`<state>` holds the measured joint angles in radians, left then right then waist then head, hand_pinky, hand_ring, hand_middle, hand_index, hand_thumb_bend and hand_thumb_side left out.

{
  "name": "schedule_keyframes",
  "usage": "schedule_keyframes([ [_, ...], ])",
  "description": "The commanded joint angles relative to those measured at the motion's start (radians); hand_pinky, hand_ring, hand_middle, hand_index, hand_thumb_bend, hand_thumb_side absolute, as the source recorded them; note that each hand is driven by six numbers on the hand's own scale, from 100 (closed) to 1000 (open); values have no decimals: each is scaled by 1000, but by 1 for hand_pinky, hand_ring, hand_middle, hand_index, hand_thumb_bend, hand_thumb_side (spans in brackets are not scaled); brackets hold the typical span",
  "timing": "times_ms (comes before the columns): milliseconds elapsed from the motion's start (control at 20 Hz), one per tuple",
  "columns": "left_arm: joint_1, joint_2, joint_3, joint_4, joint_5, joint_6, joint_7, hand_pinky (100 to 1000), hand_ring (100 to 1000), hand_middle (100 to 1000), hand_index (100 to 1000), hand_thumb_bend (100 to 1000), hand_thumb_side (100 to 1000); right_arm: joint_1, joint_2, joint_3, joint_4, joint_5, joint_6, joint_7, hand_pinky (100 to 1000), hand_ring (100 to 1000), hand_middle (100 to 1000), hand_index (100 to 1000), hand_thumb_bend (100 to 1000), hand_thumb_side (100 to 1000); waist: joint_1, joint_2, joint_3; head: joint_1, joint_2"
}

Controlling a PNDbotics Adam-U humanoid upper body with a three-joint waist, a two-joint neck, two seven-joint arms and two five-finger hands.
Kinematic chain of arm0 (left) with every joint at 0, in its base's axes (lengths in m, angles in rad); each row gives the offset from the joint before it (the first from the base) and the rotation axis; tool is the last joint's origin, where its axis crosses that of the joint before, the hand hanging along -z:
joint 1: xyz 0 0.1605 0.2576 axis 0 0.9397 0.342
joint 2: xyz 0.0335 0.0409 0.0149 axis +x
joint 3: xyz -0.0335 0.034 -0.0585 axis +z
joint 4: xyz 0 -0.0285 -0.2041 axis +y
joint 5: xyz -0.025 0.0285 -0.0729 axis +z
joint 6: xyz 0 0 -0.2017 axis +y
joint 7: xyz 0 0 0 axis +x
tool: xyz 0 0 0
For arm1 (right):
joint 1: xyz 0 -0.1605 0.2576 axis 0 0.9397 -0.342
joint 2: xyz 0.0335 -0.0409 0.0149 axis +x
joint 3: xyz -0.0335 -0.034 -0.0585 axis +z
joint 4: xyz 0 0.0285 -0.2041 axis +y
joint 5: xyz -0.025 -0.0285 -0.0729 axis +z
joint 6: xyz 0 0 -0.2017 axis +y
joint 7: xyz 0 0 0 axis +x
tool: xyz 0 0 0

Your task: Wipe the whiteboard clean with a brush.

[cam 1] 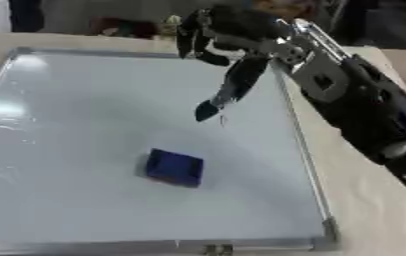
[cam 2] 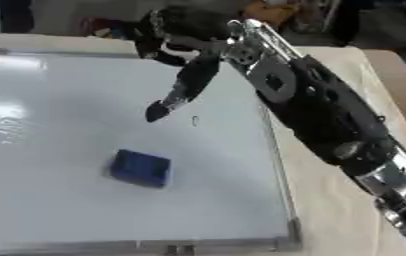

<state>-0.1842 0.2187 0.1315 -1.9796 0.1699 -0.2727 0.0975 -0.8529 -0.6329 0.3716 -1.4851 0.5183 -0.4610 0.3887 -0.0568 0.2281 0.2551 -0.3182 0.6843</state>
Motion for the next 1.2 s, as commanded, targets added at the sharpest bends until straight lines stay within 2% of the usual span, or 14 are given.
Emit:
schedule_keyframes([
  [50, -4, 20, -3, -17, 5, 0, -4, 372, 433, 427, 505, 100, 905, -13, 5, -5, 8, -23, 20, 43, 713, 639, 542, 166, 758, 907, 5, -21, -2, 0, -1],
  [250, -4, 20, -4, -16, 5, 1, -6, 372, 433, 427, 505, 100, 905, -8, 29, 9, 5, -32, 69, 89, 725, 675, 565, 168, 759, 905, 3, -20, -7, 7, 2],
  [350, -4, 21, -3, -16, 5, 1, -6, 372, 433, 427, 504, 100, 906, -2, 37, 16, -4, -33, 90, 107, 735, 712, 611, 165, 759, 891, 3, -20, -8, 8, 2],
  [600, -4, 22, -2, -16, 4, 4, -7, 372, 433, 427, 502, 100, 908, 32, 65, 17, -27, -42, 130, 136, 730, 736, 681, 147, 758, 847, -3, -21, -19, 17, 6],
  [750, -3, 24, -1, -16, 2, 6, -6, 372, 433, 427, 501, 100, 909, 60, 87, 11, -44, -32, 141, 148, 720, 725, 677, 129, 764, 813, -7, -22, -30, 27, 9],
  [1050, -2, 27, 0, -15, -1, 12, -5, 373, 433, 427, 501, 100, 912, 111, 131, -13, -87, -9, 141, 165, 720, 718, 676, 117, 812, 633, -16, -25, -46, 39, 18],
  [1200, -1, 28, 1, -15, -2, 13, -4, 373, 433, 427, 501, 100, 912, 137, 154, -25, -102, 11, 134, 176, 720, 718, 666, 119, 827, 599, -18, -27, -52, 44, 26],
])
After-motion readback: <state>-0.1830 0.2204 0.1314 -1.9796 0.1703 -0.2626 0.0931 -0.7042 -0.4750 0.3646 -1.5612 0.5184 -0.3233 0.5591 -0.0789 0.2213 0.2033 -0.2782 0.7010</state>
